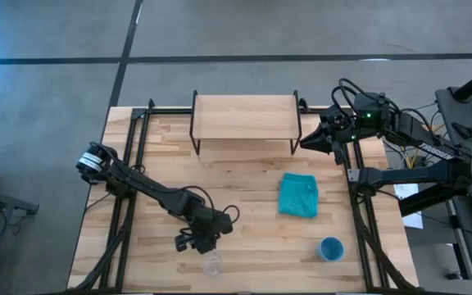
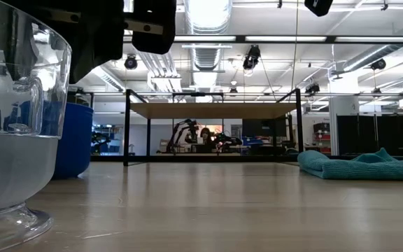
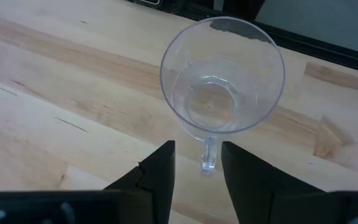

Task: Stack small to large cups/mugs on shelf
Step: Put the transparent mug on the shelf

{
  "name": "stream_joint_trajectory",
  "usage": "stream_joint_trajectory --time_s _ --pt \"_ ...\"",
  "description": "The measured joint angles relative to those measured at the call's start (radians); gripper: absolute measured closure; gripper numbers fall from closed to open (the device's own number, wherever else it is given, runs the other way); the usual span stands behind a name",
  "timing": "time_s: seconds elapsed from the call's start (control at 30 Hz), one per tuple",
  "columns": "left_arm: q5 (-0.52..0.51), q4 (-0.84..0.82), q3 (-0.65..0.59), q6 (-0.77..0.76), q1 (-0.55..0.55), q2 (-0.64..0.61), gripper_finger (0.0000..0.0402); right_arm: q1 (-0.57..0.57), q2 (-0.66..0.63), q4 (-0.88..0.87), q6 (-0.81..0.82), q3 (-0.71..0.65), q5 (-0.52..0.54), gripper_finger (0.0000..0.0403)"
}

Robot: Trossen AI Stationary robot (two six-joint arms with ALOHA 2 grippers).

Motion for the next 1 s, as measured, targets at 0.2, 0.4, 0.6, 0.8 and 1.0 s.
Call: stream_joint_trajectory --time_s 0.2,0.4,0.6,0.8,1.0 --pt "0.000 0.000 0.000 0.000 0.000 0.000 0.0322 0.000 0.000 0.000 -0.007 0.000 0.000 0.0337" --pt "0.000 -0.001 0.000 -0.005 0.000 0.000 0.0352 0.000 0.000 -0.002 -0.007 0.000 0.000 0.0337" --pt "0.001 -0.002 0.000 -0.048 -0.002 0.027 0.0355 0.000 0.000 -0.002 -0.007 0.000 0.000 0.0337" --pt "-0.003 0.000 0.000 -0.051 -0.002 0.054 0.0355 0.000 0.000 -0.003 -0.007 0.000 0.000 0.0337" --pt "-0.030 0.001 0.000 -0.053 -0.002 0.004 0.0362 0.000 0.000 -0.005 -0.007 0.000 0.004 0.0337"
